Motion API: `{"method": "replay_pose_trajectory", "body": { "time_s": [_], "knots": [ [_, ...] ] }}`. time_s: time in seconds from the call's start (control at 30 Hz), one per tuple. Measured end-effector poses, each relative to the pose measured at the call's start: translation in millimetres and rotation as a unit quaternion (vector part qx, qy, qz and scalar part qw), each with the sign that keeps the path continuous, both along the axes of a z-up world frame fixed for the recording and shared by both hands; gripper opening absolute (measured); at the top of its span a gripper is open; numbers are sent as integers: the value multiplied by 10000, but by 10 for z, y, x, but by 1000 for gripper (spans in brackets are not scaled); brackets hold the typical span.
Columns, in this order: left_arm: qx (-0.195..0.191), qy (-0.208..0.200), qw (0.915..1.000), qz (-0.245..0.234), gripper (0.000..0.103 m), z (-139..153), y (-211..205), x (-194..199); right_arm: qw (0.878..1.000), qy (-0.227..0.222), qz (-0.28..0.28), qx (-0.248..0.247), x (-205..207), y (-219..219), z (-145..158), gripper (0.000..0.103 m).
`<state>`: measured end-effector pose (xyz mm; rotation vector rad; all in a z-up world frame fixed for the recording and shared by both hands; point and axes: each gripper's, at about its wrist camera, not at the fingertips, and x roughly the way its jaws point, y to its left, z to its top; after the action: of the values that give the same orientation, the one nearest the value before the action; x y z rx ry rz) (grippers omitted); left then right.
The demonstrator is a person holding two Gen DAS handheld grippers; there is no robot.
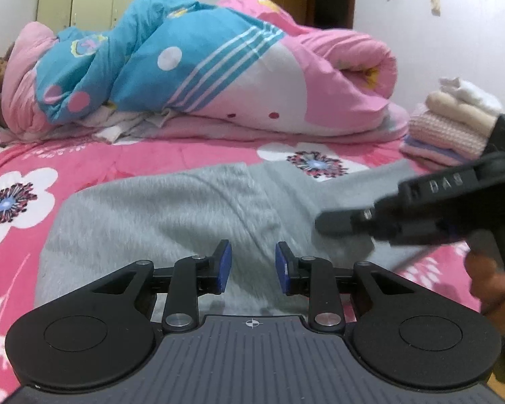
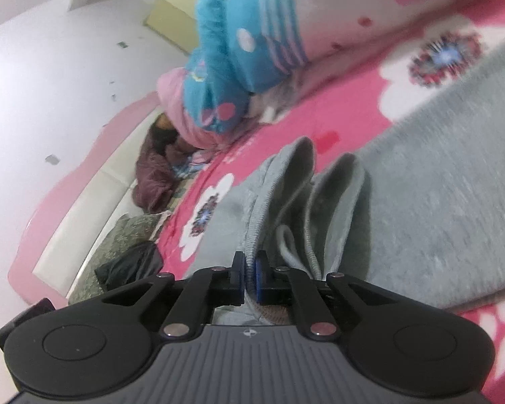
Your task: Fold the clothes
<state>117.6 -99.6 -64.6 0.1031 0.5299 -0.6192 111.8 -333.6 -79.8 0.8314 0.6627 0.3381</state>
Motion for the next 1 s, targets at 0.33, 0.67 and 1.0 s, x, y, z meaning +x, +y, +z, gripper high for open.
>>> {"method": "replay_pose_trajectory", "body": {
  "time_s": [0.33,0.67,1.0],
  "knots": [
    [989,117,9948,231,28,-270,-422,180,9995,223,-157,165,-33,-94,-185,6],
    [1609,-483,9858,78,27,-367,-503,0,9986,84,-501,-128,70,-470,27,46],
    [1481,-577,9873,-5,26,-418,-456,-17,9910,1166,130,643,740,-510,-379,57]
  ]
}}
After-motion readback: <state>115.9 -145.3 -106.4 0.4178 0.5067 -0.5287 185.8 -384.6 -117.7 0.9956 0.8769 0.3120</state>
